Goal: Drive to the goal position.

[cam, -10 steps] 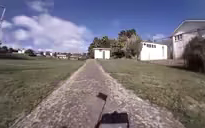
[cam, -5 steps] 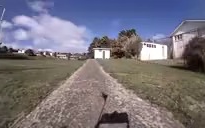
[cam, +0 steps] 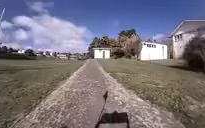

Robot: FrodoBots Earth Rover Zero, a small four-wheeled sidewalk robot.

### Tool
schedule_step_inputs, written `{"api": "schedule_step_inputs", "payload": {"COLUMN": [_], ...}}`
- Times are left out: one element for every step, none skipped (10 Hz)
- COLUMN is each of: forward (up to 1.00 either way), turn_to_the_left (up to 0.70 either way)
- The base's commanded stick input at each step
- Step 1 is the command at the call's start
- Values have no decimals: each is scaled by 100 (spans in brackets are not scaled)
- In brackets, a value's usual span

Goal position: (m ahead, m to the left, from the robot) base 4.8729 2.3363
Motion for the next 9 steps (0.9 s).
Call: {"api": "schedule_step_inputs", "payload": {"forward": [5, 5, 5, 5, 5, 6, 6, 6, 5], "turn_to_the_left": [0, 0, 0, 0, 0, 0, 0, 0, 0]}}
